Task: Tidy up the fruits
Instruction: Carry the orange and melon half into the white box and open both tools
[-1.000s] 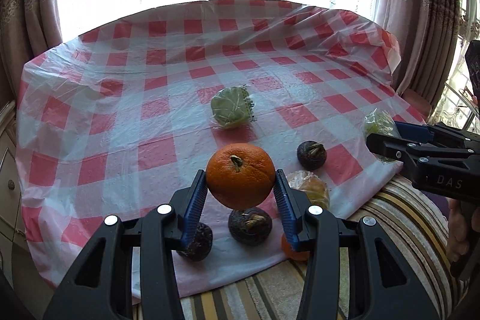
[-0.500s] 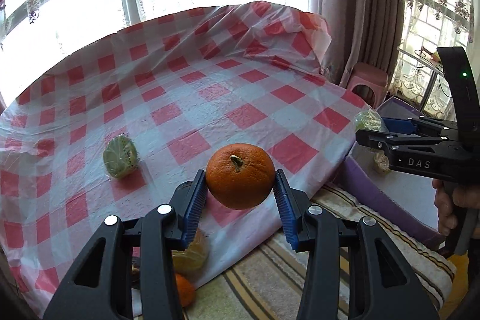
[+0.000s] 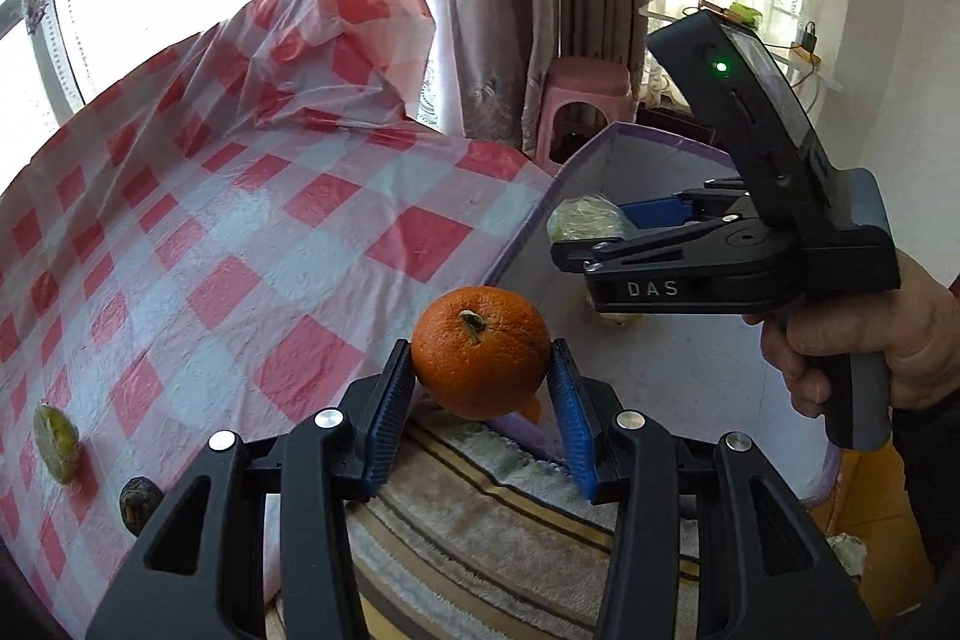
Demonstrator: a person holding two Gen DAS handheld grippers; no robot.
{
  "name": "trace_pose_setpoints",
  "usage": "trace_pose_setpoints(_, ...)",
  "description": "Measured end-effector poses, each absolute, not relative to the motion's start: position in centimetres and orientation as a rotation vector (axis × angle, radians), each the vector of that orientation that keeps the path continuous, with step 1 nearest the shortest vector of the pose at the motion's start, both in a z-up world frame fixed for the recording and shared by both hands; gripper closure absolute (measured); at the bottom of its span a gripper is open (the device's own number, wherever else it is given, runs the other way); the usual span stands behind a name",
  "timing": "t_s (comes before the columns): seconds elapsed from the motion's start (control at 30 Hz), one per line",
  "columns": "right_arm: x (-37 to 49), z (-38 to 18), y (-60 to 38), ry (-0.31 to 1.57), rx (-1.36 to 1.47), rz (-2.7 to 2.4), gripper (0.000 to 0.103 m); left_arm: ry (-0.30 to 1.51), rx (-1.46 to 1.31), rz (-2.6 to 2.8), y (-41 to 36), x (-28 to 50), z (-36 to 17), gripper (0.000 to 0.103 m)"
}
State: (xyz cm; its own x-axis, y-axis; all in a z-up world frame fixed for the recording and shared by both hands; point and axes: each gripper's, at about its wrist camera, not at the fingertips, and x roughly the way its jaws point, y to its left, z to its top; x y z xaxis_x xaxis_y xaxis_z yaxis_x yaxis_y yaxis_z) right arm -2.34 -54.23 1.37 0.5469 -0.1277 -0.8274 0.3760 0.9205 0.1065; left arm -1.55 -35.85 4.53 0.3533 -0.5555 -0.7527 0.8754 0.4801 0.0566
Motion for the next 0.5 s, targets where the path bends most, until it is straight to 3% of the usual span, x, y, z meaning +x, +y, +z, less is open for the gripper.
trace_pose_setpoints(0.5,0.8,-5.0,-57.3,1.126,0.215,-0.303,0.042,0.891,0.780,-1.053,-43.7,-1.4,-2.4,0.059)
